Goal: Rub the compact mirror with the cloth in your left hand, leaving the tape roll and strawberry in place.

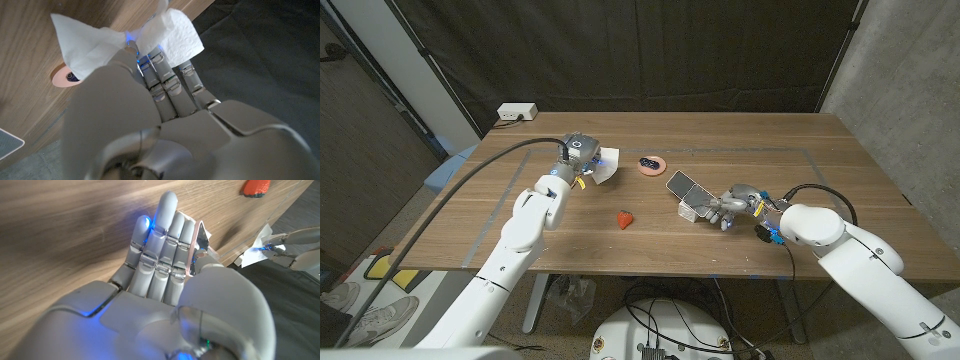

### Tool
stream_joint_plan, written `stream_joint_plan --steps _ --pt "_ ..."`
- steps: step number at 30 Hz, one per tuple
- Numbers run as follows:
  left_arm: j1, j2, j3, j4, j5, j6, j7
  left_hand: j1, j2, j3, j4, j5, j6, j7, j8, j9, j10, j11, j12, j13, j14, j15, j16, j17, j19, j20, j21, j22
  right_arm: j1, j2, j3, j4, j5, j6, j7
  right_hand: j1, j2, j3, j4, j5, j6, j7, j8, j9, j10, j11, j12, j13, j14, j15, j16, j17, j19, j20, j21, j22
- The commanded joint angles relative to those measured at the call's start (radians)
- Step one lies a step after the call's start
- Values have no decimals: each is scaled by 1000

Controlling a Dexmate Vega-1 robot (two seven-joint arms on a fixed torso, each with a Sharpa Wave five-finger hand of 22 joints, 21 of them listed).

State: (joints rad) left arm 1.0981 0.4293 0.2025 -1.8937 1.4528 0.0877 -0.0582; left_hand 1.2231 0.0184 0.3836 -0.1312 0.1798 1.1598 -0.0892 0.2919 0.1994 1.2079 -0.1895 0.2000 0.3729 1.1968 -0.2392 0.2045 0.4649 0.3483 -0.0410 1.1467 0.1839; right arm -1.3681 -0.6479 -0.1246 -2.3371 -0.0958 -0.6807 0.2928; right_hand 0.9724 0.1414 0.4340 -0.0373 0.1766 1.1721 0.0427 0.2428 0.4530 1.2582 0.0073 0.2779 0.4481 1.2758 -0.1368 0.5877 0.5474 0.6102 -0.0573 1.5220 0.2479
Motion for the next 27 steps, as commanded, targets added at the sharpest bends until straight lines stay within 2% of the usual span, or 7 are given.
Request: stream_joint_plan --steps 1,3,5,9,12,17,27 --pt "-37 22 33 10 14 -1 -75 -5 2 2 1 4 -23 -9 -15 3 -10 -8 -6 -4 -27 -1 -21 -35 -16 -109 -7 -1 42 -75 10 24 55 -78 61 -4 8 67 -57 6 10 4 3 6 67 67 -5 0 -52 -46 -1 0 6 -160 0 4" --pt "-49 32 39 1 20 -10 -143 -63 -9 -13 33 7 -129 -22 -61 8 -130 -10 -29 -38 -161 8 -37 -107 -90 -56 -48 -6 62 -92 -6 29 61 -88 76 -4 8 70 -58 6 12 5 1 2 67 67 -6 -1 -53 -43 -2 -1 6 -157 1 6" --pt "-64 42 43 -11 16 -24 -227 -171 -71 -71 75 19 -348 -84 -112 4 -377 -2 -32 -94 -461 33 -31 -191 -215 29 -124 -5 84 -105 -22 35 71 -102 92 -6 7 72 -59 5 11 8 -2 -1 67 72 -8 -4 -52 -43 -4 -4 4 -153 1 7" --pt "-71 48 34 -13 -12 -45 -256 -321 -108 -167 145 54 -671 -119 -112 -1 -736 58 -23 -154 -802 143 -20 -244 -360 106 -249 -7 95 -108 -27 44 87 -88 92 -11 4 78 -60 1 13 4 -6 -8 69 73 -11 -8 -53 -37 -6 -7 -2 -134 4 13" --pt "-64 46 20 -8 -39 -54 -217 -414 -95 -205 198 69 -740 -115 -112 -2 -802 72 -19 -164 -862 167 -14 -251 -390 113 -287 -6 106 -113 -32 46 98 -93 96 -30 -12 78 -57 -1 15 -1 -10 -16 57 75 -19 -13 -58 -37 -8 -6 -17 -119 0 14" --pt "-56 50 -4 -6 -88 -73 -177 -521 -74 -249 259 85 -861 -111 -118 -3 -916 115 -20 -169 -965 213 -18 -256 -451 141 -341 -4 103 -102 -29 50 116 -79 80 -182 -76 16 -3 -6 -103 4 -51 -53 -68 86 -83 -33 -164 9 -43 -30 -84 -62 -24 11" --pt "-45 58 -11 2 -82 -68 -109 -548 -45 -255 271 95 -842 -100 -92 -4 -914 104 1 -170 -983 205 -6 -258 -454 141 -360 -3 66 -30 17 87 190 20 41 -544 -133 -142 151 1 -432 48 -66 -143 -452 148 -102 -121 -464 171 -179 -146 -320 83 -98 -29"
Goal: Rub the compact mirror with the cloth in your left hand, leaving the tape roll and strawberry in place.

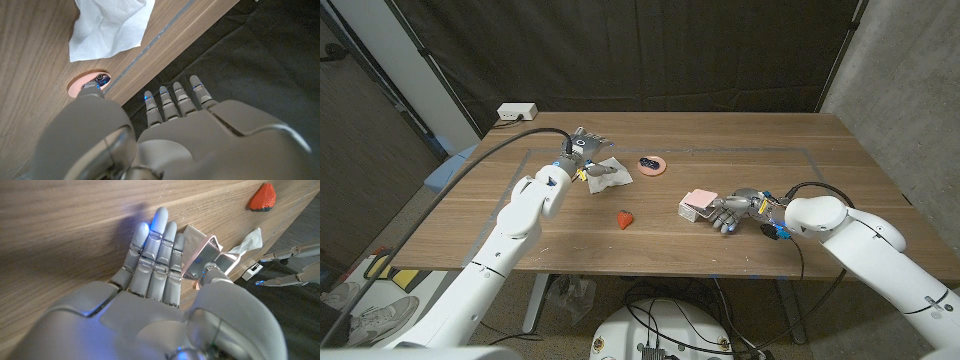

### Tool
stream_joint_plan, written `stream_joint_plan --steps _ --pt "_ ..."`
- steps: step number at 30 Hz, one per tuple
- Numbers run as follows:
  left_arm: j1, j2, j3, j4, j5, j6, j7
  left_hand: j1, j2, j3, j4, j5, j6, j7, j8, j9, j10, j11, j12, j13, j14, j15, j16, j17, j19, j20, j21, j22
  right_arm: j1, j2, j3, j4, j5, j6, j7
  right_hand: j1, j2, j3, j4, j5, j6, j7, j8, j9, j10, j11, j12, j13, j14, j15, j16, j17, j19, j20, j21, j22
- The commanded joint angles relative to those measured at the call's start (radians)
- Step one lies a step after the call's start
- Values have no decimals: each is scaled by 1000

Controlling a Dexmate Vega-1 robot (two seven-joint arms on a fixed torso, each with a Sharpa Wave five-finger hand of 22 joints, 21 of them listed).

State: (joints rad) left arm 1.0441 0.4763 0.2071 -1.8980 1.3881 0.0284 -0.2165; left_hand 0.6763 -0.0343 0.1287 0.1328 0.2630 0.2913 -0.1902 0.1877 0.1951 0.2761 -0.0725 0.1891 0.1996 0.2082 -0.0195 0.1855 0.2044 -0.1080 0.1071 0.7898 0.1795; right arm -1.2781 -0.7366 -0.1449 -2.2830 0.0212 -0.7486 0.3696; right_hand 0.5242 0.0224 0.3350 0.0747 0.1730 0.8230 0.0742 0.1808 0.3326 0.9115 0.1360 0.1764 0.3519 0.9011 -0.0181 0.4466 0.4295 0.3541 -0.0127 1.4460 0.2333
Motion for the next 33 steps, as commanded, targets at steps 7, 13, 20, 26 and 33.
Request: stream_joint_plan --steps 7,13,20,26,33 --pt "28 26 -33 1 -28 -13 73 5 15 3 3 15 31 0 14 0 23 -17 15 2 11 -23 16 1 10 -13 -4 2 -64 135 62 52 110 174 -103 -255 -60 -128 93 16 -123 54 5 -46 -132 46 13 -47 -107 78 -44 -52 -98 59 -50 -25" --pt "48 39 -53 -3 -38 -17 107 13 21 6 -2 17 33 2 15 -1 28 -23 17 2 16 -25 19 -1 18 -18 -5 2 -88 183 62 57 122 229 -156 -401 -95 -204 105 38 -141 70 9 -66 -138 69 19 -65 -119 101 -43 -70 -112 78 -88 -37" --pt "74 57 -85 -9 -60 -30 140 19 25 9 -5 18 35 2 15 -1 30 -22 18 1 17 -26 20 -2 22 -21 -7 1 -92 184 36 28 95 219 -198 -444 -116 -235 98 52 -157 73 9 -75 -150 68 19 -72 -134 105 -46 -78 -122 89 -107 -40" --pt "99 71 -119 -16 -91 -44 169 21 27 9 -7 19 33 5 14 -1 30 -22 18 1 15 -25 19 -2 23 -21 -8 1 -104 203 18 4 41 226 -272 -452 -97 -267 64 102 -270 43 4 -101 -308 53 11 -100 -364 143 -150 -118 -240 162 -214 -59" --pt "125 88 -149 -36 -98 -51 185 18 30 8 -6 20 28 6 11 -1 26 -18 17 1 12 -24 18 -3 20 -19 -12 2 -143 264 19 -4 -33 299 -397 -403 -60 -285 33 117 -548 -2 0 -124 -592 25 13 -137 -624 164 -257 -166 -451 202 -407 -60"
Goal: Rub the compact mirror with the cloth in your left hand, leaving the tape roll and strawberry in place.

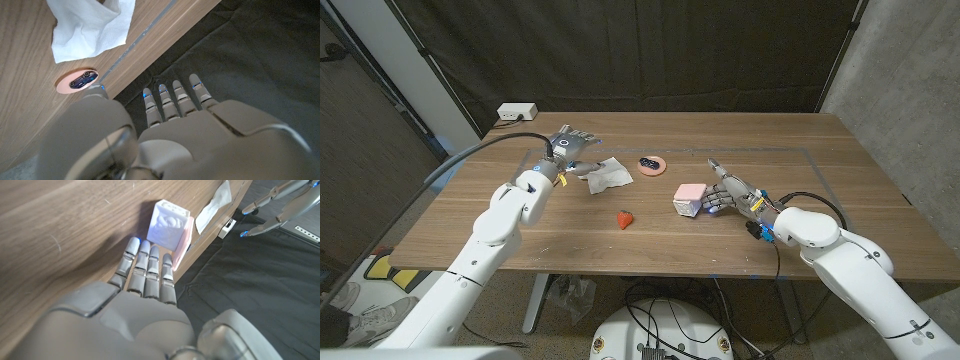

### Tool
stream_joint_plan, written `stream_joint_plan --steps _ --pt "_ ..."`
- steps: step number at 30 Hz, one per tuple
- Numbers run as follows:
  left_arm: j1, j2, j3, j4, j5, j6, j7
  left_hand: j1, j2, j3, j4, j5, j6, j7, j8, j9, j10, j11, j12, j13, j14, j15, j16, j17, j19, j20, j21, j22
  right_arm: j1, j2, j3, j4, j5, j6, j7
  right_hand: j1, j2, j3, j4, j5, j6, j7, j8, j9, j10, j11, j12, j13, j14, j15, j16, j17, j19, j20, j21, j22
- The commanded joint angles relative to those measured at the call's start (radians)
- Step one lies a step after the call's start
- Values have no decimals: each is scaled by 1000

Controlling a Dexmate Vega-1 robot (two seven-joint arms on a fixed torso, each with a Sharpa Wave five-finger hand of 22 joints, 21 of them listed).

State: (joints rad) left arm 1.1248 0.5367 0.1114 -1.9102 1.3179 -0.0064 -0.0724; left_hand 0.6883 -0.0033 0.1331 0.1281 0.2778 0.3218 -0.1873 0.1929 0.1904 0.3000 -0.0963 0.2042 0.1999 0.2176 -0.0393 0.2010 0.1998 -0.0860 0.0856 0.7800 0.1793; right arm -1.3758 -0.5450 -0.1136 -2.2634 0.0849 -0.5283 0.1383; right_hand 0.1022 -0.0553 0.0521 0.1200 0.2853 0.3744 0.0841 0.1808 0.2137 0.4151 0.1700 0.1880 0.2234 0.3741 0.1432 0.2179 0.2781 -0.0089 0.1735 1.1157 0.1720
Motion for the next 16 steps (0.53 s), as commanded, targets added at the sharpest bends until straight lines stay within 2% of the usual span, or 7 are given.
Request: stream_joint_plan --steps 1,3,5,16 --pt "49 29 -59 -28 -31 -17 44 6 -1 3 -1 5 -3 3 6 3 3 6 2 1 1 -3 3 2 -2 2 -3 2 -48 76 -14 -23 -107 91 -177 22 20 -3 -14 4 -110 -12 2 -7 -111 -9 2 -10 -118 4 -31 -17 -101 16 -90 2" --pt "56 30 -65 -32 -30 -17 50 6 -1 3 -1 5 -4 2 6 3 2 6 2 1 0 -3 2 2 -2 2 -3 2 -51 91 -16 -20 -123 107 -199 27 27 -4 -16 3 -147 -19 -1 -8 -150 -12 -1 -12 -155 9 -33 -22 -128 20 -115 2" --pt "60 29 -69 -31 -30 -17 54 5 0 3 -1 5 -6 3 5 3 3 5 2 0 -1 -3 2 2 -2 1 -4 2 -51 102 -19 -19 -135 113 -211 29 29 -5 -17 2 -152 -22 3 -9 -153 -12 4 -13 -165 7 -32 -24 -150 23 -130 2" --pt "28 31 -58 18 -41 -27 45 0 2 -1 1 5 -16 1 1 3 -7 7 -1 0 -8 0 1 2 -5 2 -10 2 -27 142 -59 7 -205 172 -251 43 38 -3 -24 0 -127 -22 20 -10 -136 -15 20 -15 -147 0 -16 -31 -152 18 -148 3"
